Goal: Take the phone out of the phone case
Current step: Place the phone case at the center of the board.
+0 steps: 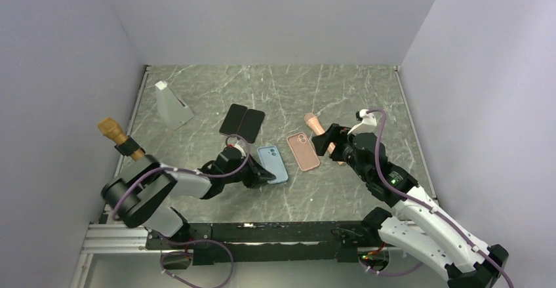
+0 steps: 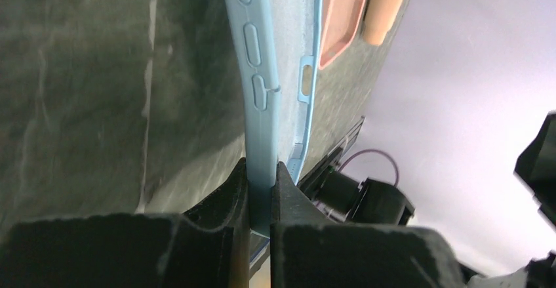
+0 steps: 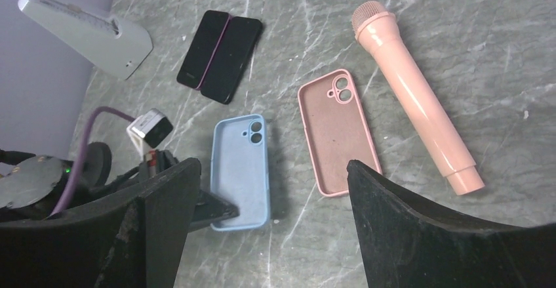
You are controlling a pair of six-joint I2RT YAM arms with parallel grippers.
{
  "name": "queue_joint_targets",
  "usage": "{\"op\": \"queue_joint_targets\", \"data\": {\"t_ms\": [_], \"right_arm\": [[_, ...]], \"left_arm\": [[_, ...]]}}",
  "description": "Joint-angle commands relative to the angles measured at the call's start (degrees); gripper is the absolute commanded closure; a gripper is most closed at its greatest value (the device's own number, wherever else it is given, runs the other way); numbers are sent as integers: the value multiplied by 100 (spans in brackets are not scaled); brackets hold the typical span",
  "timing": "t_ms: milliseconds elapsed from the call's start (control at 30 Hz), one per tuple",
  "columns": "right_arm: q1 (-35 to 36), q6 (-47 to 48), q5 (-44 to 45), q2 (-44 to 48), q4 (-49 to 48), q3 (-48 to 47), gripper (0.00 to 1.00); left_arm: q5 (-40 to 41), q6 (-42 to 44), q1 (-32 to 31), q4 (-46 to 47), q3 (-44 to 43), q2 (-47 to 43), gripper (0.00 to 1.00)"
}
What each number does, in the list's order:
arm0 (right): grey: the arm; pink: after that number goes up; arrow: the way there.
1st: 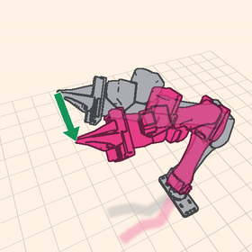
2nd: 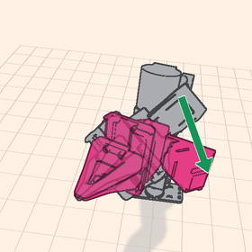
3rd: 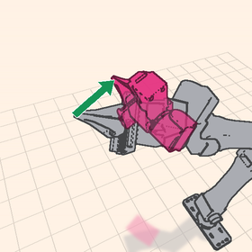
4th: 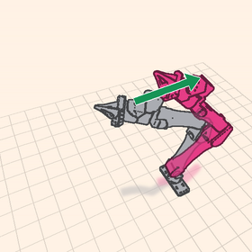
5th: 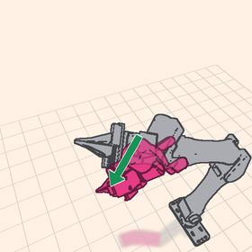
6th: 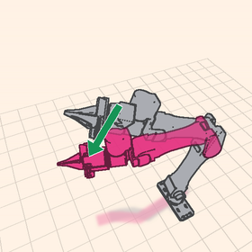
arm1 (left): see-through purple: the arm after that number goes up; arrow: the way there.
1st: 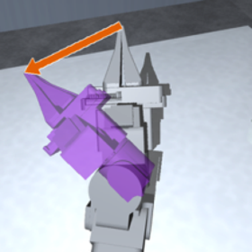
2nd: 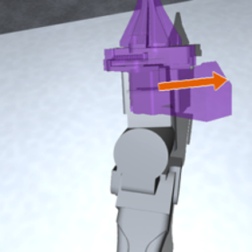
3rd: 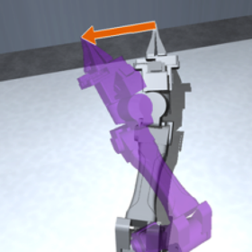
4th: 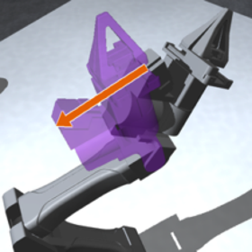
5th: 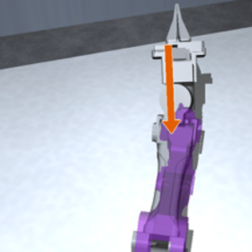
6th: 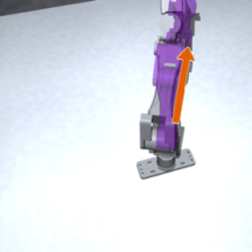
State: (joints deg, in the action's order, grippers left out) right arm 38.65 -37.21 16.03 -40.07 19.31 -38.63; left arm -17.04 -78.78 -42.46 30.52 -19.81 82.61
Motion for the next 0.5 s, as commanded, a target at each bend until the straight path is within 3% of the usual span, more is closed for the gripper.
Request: {"op": "queue_joint_targets", "data": {"t_ms": [0,267,467], "right_arm": [[-16,14,129,253,198,22,14],[-28,-63,183,534,295,85,14],[-25,-88,113,515,280,68,14]], "left_arm": [[44,-809,-66,1623,-363,739,100],[600,-984,-689,1498,-742,1500,100],[944,-987,-756,1495,-752,1741,100]]}}
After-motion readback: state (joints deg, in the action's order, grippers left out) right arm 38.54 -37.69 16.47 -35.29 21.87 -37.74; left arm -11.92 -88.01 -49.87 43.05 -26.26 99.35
